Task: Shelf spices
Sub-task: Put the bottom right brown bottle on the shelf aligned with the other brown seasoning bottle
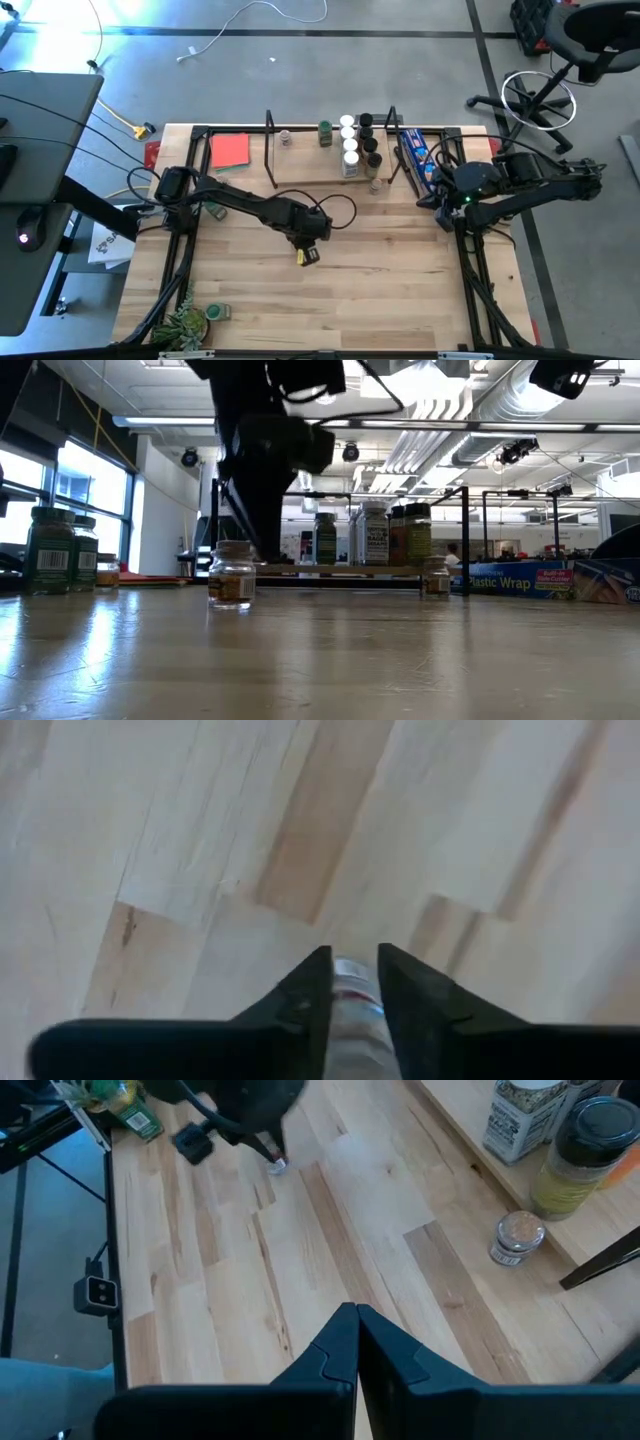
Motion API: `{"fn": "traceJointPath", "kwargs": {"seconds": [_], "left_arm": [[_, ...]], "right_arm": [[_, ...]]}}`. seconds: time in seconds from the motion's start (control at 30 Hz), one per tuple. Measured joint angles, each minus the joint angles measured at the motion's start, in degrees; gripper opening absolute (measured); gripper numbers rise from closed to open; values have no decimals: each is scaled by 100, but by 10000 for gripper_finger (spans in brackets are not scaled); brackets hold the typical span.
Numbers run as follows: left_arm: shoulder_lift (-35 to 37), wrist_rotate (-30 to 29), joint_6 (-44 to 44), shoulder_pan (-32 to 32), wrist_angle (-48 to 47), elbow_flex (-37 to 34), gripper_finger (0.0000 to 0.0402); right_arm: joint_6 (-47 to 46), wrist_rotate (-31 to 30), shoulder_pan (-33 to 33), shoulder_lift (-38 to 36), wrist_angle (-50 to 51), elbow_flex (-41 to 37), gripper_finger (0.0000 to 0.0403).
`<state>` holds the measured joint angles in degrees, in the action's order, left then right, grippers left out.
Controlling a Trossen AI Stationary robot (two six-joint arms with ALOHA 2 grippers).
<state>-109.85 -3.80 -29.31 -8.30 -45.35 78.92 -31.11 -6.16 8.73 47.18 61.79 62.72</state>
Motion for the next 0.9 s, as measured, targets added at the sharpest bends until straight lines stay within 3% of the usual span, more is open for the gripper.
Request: {"fn": "traceJointPath", "kwargs": {"seconds": [0.2,0.33,0.57,0.77,0.9], "left_arm": [[143,33,199,10,-280,280,23],[156,395,215,10,-936,414,32],[156,772,-72,-278,-1981,408,148],[141,-4,-58,-687,-1428,267,263],[138,-420,-278,-700,-840,48,298]], "right_arm": [[2,-242,0,2,1,0,0],[2,-279,-1,2,-1,0,0],[64,-279,0,2,0,0,0],[155,-279,0,2,1,0,0],[159,-278,0,2,1,0,0]]}}
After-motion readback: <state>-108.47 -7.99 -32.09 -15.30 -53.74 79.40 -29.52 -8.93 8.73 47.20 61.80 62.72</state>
